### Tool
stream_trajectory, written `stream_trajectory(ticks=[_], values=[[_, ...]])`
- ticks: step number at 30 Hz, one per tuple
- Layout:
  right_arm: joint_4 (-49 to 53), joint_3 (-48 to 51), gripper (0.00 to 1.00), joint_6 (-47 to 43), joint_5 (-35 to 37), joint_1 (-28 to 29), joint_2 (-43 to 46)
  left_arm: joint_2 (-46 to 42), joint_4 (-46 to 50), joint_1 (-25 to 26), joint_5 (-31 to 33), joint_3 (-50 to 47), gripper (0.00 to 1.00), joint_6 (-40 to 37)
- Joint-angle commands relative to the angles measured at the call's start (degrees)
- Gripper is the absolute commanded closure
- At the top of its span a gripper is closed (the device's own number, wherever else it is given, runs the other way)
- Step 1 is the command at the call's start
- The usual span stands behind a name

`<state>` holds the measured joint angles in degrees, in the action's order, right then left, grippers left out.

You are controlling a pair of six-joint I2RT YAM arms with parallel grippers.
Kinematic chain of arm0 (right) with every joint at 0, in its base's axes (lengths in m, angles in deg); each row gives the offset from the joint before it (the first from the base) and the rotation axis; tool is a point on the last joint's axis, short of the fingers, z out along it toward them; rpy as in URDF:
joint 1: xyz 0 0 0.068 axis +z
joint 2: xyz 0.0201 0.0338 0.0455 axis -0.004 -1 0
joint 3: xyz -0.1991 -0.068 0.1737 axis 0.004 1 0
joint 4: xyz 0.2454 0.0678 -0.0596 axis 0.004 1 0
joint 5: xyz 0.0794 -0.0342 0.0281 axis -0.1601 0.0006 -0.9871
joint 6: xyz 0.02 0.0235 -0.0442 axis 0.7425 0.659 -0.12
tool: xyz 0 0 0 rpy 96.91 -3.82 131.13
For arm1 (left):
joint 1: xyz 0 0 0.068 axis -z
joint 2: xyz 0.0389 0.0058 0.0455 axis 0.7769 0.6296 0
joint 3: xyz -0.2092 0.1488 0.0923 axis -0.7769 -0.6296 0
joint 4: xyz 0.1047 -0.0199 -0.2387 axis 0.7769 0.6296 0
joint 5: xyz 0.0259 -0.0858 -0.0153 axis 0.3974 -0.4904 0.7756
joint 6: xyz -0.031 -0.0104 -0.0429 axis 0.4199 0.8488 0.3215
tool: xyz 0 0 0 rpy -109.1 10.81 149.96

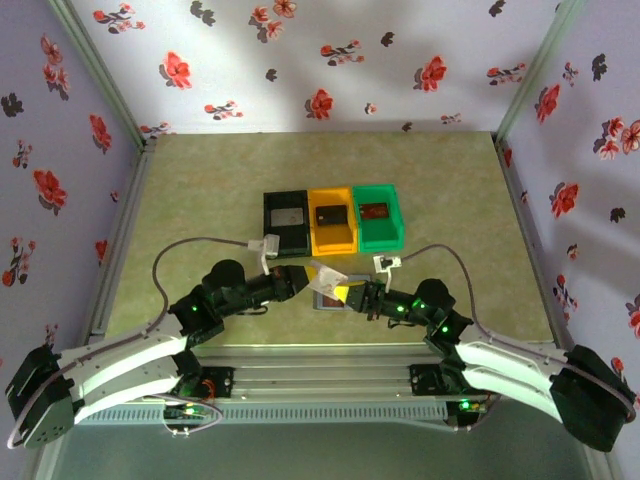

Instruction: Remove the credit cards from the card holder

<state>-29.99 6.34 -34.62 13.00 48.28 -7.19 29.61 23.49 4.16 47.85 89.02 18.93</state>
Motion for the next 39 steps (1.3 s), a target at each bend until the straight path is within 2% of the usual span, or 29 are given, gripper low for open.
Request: stream_trajectory(ticks=[1,2,5,7,9,12,16,19,22,25,29,34,39], values=[[-1.83,-1.88,1.00,-1.01,-1.73,0.54,0.44,0.28,-3.06,0.54,0.98,-0.94,1.00,1.06],[-1.76,-1.81,1.00,-0.98,-1.94,0.51,0.50,0.20,-3.75,0.51,1.11,-1.28,0.94,1.31],[-0.86,-1.60,1.00,-1.61,-1.96,0.46,0.95,-0.60,-3.78,0.37,1.50,-1.53,0.64,1.30],[0.35,-1.59,1.00,-2.24,-2.29,0.47,1.84,-1.47,-2.21,0.00,1.03,-1.08,0.50,0.60],[2.65,-1.67,1.00,-3.26,-2.70,0.45,3.11,-2.78,1.64,-1.15,-0.77,0.25,0.43,-0.90],[7.63,-2.11,1.00,-5.37,-4.29,0.35,5.77,-5.82,12.26,-5.05,-5.60,3.60,0.34,-5.37],[12.05,-1.94,1.00,-7.01,-7.13,0.16,8.31,-8.77,27.22,-12.81,-14.70,9.42,0.32,-12.40],[12.52,-2.10,1.00,-7.05,-10.02,0.08,8.13,-6.85,33.93,-16.16,-23.86,13.98,0.21,-17.64],[12.29,-2.64,1.00,-6.96,-12.24,0.03,7.01,-2.19,40.15,-16.46,-31.22,18.69,0.18,-22.94],[11.37,-3.54,1.00,-6.70,-14.77,0.02,5.46,1.23,44.22,-16.38,-35.95,20.88,0.18,-26.53],[10.75,-4.27,1.00,-6.78,-16.84,0.04,4.17,3.99,51.61,-16.41,-37.03,23.04,0.18,-33.13],[9.42,-4.15,1.00,-6.37,-18.26,0.07,3.45,6.25,50.78,-16.32,-40.56,22.33,0.20,-33.86],[8.40,-4.55,1.00,-5.82,-19.53,0.02,2.36,5.51,44.88,-16.26,-43.39,20.52,0.28,-30.81]])
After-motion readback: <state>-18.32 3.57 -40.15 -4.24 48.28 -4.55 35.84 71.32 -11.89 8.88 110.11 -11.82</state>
